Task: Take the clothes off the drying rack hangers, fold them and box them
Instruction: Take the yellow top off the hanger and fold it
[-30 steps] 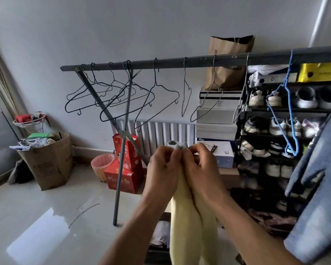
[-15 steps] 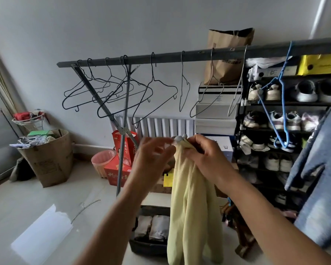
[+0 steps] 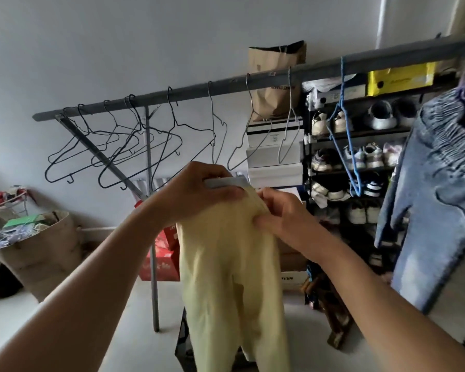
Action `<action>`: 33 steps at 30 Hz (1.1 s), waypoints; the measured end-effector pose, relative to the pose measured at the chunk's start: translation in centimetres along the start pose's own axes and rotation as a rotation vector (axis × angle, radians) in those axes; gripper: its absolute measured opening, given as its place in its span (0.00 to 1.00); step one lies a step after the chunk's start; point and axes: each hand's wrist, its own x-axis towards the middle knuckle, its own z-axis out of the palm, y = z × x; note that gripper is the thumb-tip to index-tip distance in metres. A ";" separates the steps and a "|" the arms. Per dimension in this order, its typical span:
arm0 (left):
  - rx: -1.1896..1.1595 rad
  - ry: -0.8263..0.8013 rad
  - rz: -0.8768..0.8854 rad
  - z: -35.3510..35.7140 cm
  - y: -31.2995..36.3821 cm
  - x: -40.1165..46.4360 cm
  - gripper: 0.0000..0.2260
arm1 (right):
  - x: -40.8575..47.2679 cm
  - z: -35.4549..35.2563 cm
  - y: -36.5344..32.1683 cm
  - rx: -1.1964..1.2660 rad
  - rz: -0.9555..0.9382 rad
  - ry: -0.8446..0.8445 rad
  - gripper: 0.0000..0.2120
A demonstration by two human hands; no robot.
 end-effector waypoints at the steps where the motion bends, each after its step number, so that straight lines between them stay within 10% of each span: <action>1: 0.012 -0.011 0.004 -0.1 0.5 0.2 0.04 | -0.2 -0.1 0.4 -0.029 0.023 -0.007 0.14; 9: -0.062 -0.091 -0.004 -3.5 1.5 -0.3 0.20 | -1.4 -0.6 3.1 0.187 0.197 -0.126 0.16; 15: -0.164 -0.019 -0.052 -4.9 1.1 -1.1 0.19 | -0.6 0.5 3.1 0.233 0.191 -0.161 0.37; 22: -0.142 0.074 -0.090 -5.7 0.8 -1.4 0.18 | -0.8 0.9 2.9 0.076 -0.040 0.065 0.03; 29: -0.145 0.089 -0.101 -6.2 1.2 -1.0 0.18 | -1.4 1.2 1.6 0.248 0.161 -0.170 0.13; 33: -0.171 0.006 -0.072 -6.4 1.9 -1.2 0.13 | 0.0 2.7 2.4 0.049 0.081 0.045 0.09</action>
